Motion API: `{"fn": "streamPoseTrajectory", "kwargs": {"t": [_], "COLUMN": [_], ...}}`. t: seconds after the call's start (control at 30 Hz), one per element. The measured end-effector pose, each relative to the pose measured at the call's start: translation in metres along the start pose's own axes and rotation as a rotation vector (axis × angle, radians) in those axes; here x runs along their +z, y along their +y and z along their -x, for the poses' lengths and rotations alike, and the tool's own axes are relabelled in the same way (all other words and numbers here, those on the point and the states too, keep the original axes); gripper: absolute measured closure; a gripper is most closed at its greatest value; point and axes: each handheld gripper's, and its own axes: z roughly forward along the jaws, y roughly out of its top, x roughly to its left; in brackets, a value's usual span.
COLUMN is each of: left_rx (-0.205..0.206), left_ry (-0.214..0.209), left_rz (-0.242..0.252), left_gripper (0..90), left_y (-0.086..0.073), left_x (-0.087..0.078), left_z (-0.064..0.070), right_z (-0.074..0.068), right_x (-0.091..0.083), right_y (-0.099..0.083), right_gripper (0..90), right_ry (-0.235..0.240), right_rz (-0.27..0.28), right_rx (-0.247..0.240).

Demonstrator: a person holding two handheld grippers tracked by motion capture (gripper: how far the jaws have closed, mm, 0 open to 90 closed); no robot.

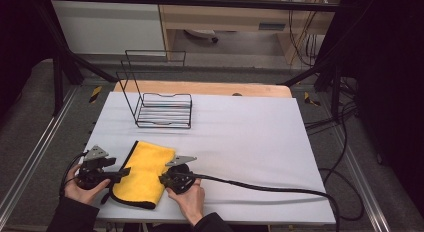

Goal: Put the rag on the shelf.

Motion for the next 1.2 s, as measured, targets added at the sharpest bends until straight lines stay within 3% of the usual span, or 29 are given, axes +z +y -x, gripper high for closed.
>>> {"fn": "streamPoseTrajectory", "kwargs": {"t": [0.23,0.5,0.57,0.83,0.93,1.07,1.1,1.13,1.2], "left_rx": [-0.001,0.029,0.035,0.064,0.063,0.072,0.092,0.117,0.09], "left_ry": [-0.021,-0.044,-0.061,-0.101,-0.124,-0.125,-0.121,-0.109,-0.122], "left_rz": [0.007,0.019,0.014,0.025,0.021,0.02,0.028,0.045,0.026], "left_gripper": [25.7,20.4,20.2,20.7,21.9,27.7,27.7,27.7,27.8], "left_y": [0.0,0.004,0.004,0.006,0.005,0.005,0.005,0.005,0.007], "left_x": [0.0,0.002,0.004,0.009,0.011,0.012,0.013,0.013,0.014], "left_z": [0.002,0.013,0.016,0.024,0.025,0.025,0.026,0.026,0.026], "right_z": [0.006,0.031,0.043,0.061,0.065,0.075,0.082,0.082,0.089], "right_x": [-0.015,-0.047,-0.058,-0.063,-0.066,-0.079,-0.085,-0.085,-0.09], "right_y": [0.009,0.005,0.001,-0.006,-0.007,-0.004,-0.003,-0.003,-0.002], "right_gripper": [85.7,85.5,85.3,81.4,70.3,48.5,39.9,39.9,32.2], "right_ry": [-0.003,-0.038,-0.046,-0.05,-0.056,-0.065,-0.078,-0.078,-0.081], "right_rz": [-0.01,-0.063,-0.084,-0.098,-0.068,0.001,0.033,0.033,0.05], "right_rx": [-0.013,-0.031,-0.043,-0.098,-0.13,-0.147,-0.151,-0.151,-0.138]}}
